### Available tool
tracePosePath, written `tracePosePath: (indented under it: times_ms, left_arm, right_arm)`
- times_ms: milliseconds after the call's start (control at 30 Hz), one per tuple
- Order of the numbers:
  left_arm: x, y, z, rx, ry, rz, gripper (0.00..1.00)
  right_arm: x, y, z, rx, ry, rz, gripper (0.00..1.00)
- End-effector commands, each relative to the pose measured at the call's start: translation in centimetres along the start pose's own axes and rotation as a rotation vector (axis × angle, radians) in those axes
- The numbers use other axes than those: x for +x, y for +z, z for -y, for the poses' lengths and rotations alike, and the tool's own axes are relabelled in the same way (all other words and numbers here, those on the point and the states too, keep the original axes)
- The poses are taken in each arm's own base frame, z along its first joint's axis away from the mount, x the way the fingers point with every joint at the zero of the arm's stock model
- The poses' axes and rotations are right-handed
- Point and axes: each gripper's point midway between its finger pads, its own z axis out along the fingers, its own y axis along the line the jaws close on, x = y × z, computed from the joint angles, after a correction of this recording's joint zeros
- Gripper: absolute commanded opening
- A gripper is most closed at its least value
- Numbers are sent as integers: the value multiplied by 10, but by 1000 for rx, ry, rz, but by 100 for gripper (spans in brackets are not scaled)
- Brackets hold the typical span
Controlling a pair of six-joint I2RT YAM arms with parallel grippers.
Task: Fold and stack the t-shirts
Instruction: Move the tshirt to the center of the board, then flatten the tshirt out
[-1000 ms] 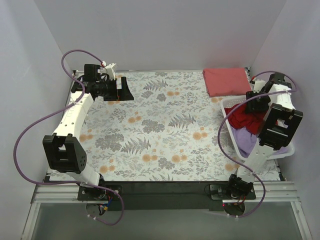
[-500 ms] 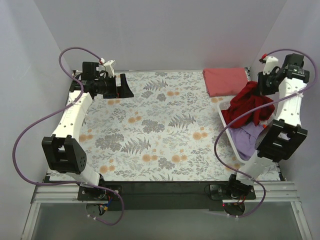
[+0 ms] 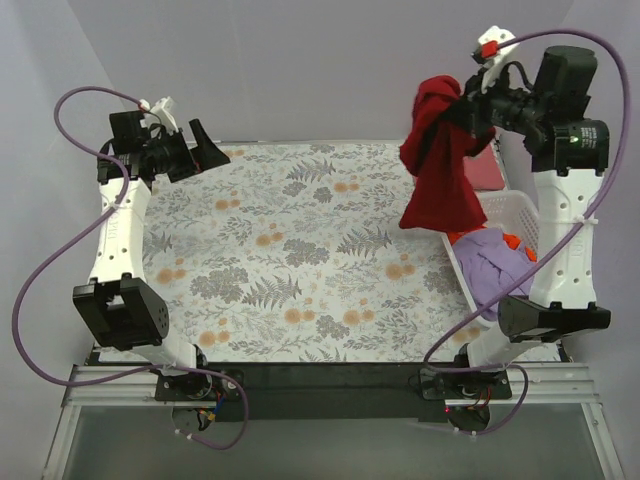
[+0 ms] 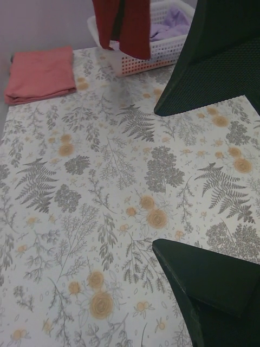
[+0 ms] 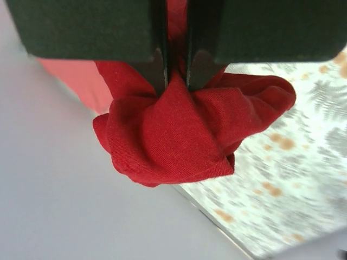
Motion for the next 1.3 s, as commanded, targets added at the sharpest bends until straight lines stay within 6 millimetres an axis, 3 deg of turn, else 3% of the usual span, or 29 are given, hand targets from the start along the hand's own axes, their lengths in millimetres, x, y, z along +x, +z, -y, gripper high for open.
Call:
tracePosePath:
  times_ms: [0,67,100,133,167,233,267,300,367,400,433,467,500,533,567,600,633,667,733,833,867,967,1000,1033,1100,1267]
  left_arm:
    - [-27,-23,11,34,-10,83,96]
    - [-34,-28,5,20,-20,105,96]
    - [-36,-30,5,26,-26,111,97]
    - [-38,-33,1,24,-33,120,96]
    - [-39,-34,1,28,-36,124,96]
    - [-40,-38,0,32,-33,134,97]
    - [-41,-39,-1,30,-23,137,96]
    - [-38,-39,-1,34,-21,125,98]
    - [-34,-39,-3,31,17,110,98]
    - [-30,-39,-4,28,25,101,98]
    - [-25,-39,-5,30,31,84,98]
    - [-22,-39,-7,29,60,75,98]
    - [-18,-40,-7,37,78,64,98]
    - [-9,-39,-6,53,88,37,98]
    - [-2,-37,-10,62,146,18,98]
    - [7,-37,-12,68,155,-10,98]
    - [21,-35,-14,85,160,-48,98]
    - [32,-32,-17,116,231,-83,98]
    - [72,-27,-21,155,224,-200,98]
    - [119,-21,-24,187,303,-320,95]
    - [144,-20,-28,193,288,-367,94]
    - [173,-15,-40,164,313,-428,86]
    - [190,-14,-48,155,289,-473,84]
    - [201,-15,-50,161,283,-510,79]
    - [222,-16,-56,155,257,-569,75]
    - [244,-12,-60,117,295,-586,72]
  right_arm:
    - [-91,-4,-58,-130,-150,299,1]
    - [-109,3,-87,-202,-146,366,1]
    - [-128,2,-94,-206,-184,437,1]
    - [-135,6,-100,-212,-185,462,1]
    - [-142,10,-119,-254,-192,489,1]
    - [-143,31,-135,-303,-190,503,1]
    - [-139,41,-154,-354,-198,498,1]
    - [-115,65,-163,-391,-174,438,1]
    - [-83,89,-183,-447,-147,363,4]
    - [-63,100,-188,-469,-130,320,33]
    - [-15,122,-192,-481,-86,211,54]
    - [10,132,-189,-456,-63,150,72]
    - [36,139,-184,-434,-45,87,83]
    - [83,144,-187,-453,-5,-12,84]
    - [105,142,-175,-435,21,-55,86]
    - [127,139,-173,-437,55,-107,98]
    - [143,135,-172,-444,81,-137,98]
    - [175,130,-170,-442,125,-212,98]
    - [194,122,-174,-458,132,-262,95]
    - [220,114,-190,-508,156,-334,90]
    - [227,115,-202,-530,149,-368,89]
    - [250,125,-221,-559,125,-473,84]
    - [247,132,-221,-554,120,-477,82]
    - [259,140,-222,-553,129,-514,81]
    - [264,155,-228,-561,146,-540,77]
    - [286,171,-249,-599,206,-612,73]
